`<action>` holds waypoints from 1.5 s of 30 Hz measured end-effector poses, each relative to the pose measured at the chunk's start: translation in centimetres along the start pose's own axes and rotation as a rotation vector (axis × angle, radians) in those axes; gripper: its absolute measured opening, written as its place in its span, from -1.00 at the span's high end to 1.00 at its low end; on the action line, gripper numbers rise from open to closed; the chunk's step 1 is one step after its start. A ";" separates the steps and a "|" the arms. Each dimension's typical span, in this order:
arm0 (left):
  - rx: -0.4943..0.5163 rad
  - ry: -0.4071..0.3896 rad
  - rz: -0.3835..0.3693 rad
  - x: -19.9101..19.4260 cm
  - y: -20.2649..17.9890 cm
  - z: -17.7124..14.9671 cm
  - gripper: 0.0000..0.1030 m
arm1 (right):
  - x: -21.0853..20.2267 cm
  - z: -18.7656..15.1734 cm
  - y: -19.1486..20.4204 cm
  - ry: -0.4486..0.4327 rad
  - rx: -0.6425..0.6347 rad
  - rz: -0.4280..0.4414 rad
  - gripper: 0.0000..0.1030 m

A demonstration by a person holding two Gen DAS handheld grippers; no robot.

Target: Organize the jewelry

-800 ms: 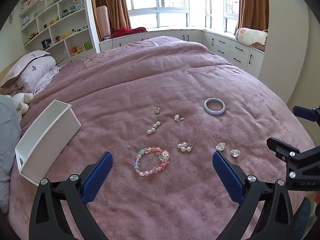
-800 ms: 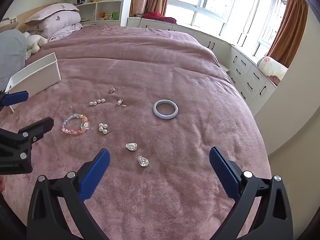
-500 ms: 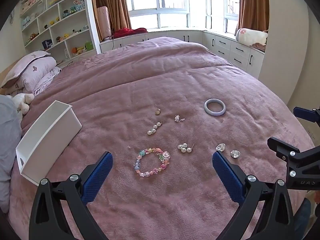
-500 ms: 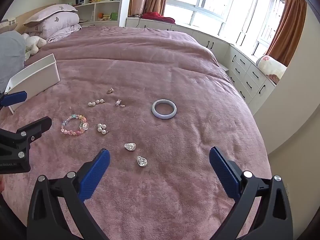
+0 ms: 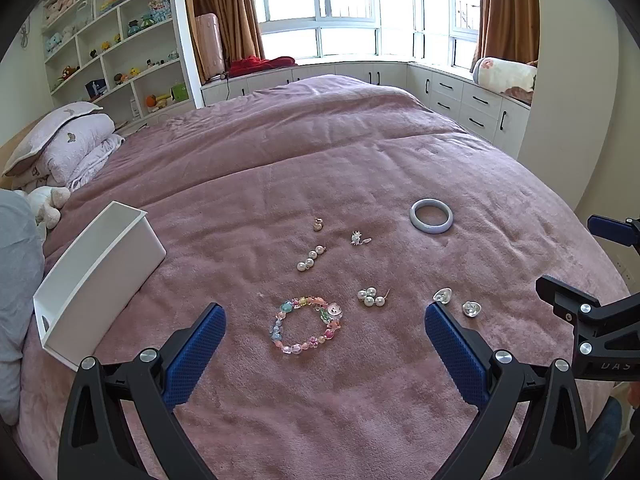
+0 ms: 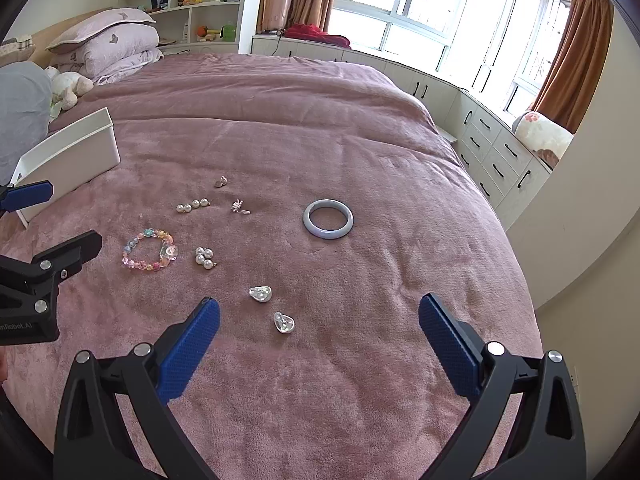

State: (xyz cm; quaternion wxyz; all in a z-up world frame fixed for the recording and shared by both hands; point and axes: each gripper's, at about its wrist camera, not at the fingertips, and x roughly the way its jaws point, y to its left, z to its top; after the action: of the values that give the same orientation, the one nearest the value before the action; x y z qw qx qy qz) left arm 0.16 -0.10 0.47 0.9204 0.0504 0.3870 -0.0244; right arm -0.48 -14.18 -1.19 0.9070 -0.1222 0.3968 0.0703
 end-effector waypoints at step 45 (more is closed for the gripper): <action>-0.002 -0.003 0.004 -0.5 0.3 0.1 -0.96 | -0.1 0.1 0.1 -0.002 -0.001 -0.008 -0.91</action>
State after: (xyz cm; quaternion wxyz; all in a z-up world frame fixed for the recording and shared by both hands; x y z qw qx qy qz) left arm -0.07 0.22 0.94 0.9211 0.0501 0.3855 -0.0223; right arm -0.51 -14.09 -1.01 0.9076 -0.1242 0.3954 0.0671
